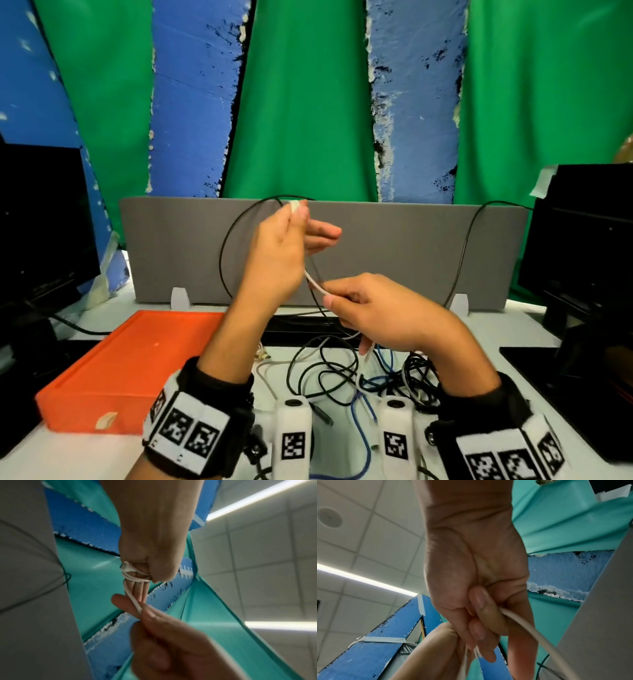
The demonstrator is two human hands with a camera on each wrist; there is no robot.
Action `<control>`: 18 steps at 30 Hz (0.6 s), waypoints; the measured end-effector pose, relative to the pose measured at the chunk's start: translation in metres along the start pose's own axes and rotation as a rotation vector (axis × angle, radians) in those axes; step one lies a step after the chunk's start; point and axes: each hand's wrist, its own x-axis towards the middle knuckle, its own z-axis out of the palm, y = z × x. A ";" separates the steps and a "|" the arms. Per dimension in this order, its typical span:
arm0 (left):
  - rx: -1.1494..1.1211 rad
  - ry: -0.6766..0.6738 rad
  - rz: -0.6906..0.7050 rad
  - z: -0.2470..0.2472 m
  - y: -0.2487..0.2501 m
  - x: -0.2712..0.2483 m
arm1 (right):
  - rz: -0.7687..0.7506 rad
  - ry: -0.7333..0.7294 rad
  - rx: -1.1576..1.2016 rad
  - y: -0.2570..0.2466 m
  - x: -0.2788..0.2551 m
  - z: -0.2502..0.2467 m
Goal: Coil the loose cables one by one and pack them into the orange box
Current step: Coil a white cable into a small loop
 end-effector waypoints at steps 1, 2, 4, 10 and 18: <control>0.200 -0.032 0.044 0.001 -0.006 0.000 | -0.008 0.010 0.013 -0.001 -0.002 -0.002; 0.403 -0.079 0.094 0.000 -0.013 0.001 | -0.018 0.049 0.042 -0.002 -0.004 -0.004; 0.695 -0.195 0.127 -0.002 -0.022 0.001 | -0.061 0.209 0.122 0.002 -0.005 -0.012; -0.022 -0.715 -0.341 -0.011 -0.019 -0.006 | -0.125 0.567 0.377 0.024 0.003 -0.026; -0.878 -0.607 -0.345 -0.008 -0.014 -0.003 | -0.174 0.654 0.357 0.015 0.010 -0.019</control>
